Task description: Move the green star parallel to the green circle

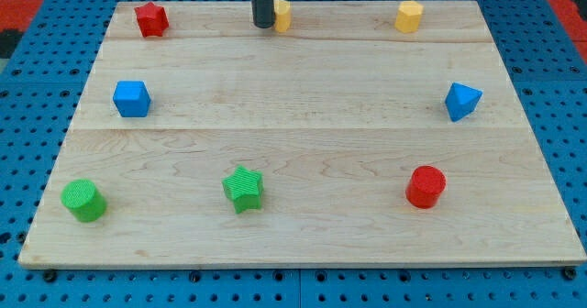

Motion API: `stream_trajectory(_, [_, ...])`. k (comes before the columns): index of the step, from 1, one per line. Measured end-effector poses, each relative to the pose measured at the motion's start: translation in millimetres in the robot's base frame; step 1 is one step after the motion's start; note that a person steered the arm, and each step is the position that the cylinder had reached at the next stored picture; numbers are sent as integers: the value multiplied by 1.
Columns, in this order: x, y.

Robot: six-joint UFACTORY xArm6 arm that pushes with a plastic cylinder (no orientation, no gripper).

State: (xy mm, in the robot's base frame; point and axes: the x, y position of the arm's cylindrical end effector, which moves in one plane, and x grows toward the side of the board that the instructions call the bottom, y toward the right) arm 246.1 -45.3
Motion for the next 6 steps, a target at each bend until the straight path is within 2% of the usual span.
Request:
stream_trajectory(1, [35,7])
stream_trajectory(2, [63,80])
stream_trajectory(3, [64,86])
stream_trajectory(4, [71,84])
stream_trajectory(5, [140,66])
stream_trajectory(6, [206,-11])
